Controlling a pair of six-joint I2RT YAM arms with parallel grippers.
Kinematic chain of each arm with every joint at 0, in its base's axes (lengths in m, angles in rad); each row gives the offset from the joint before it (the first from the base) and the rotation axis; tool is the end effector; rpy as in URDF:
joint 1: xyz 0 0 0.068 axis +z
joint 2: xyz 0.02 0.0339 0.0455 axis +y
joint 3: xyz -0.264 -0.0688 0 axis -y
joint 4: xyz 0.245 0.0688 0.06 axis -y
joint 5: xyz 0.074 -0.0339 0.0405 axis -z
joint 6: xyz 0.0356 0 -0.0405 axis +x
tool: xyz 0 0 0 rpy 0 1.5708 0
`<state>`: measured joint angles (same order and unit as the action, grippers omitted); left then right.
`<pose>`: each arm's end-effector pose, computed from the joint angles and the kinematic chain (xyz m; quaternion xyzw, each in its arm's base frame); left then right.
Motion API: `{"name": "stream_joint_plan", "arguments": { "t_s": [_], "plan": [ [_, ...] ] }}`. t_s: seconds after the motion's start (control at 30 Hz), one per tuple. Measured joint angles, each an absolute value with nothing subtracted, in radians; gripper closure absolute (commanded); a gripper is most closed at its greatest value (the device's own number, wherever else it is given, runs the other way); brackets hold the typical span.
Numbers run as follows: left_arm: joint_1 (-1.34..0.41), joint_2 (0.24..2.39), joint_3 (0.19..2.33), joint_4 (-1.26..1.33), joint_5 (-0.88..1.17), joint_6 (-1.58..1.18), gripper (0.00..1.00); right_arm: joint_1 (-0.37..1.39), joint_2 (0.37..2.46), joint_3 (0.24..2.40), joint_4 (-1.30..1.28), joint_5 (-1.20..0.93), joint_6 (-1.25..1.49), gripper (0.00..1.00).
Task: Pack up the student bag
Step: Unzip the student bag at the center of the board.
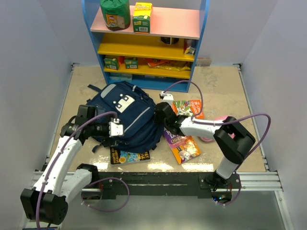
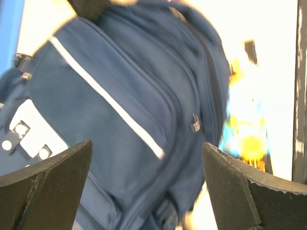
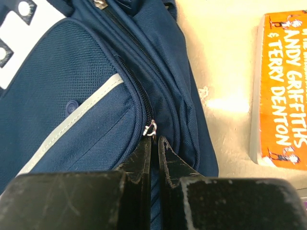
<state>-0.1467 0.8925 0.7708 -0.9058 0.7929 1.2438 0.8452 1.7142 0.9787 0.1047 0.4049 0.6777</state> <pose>0.1506 -0.0479 0.2641 0.6488 0.6160 -0.1883 0.4052 0.2533 0.2644 0.1920 0.0177 0.8779 0.1763 0.4448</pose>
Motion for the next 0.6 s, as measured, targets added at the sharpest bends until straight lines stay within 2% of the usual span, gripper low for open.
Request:
{"name": "stream_joint_plan", "arguments": {
  "t_s": [0.23, 0.4, 0.6],
  "plan": [
    [-0.366, 0.909, 0.724, -0.525, 0.771, 0.783, 0.00, 0.843, 1.658, 0.915, 0.155, 0.374, 0.699, 1.00],
    [-0.382, 1.030, 0.705, -0.263, 0.648, 0.550, 0.00, 0.844, 1.624, 0.899, 0.166, 0.353, 0.708, 1.00],
    [-0.392, 1.116, 0.704, -0.086, 0.591, 0.424, 0.00, 0.851, 1.586, 0.893, 0.165, 0.336, 0.715, 1.00]
  ]
}}
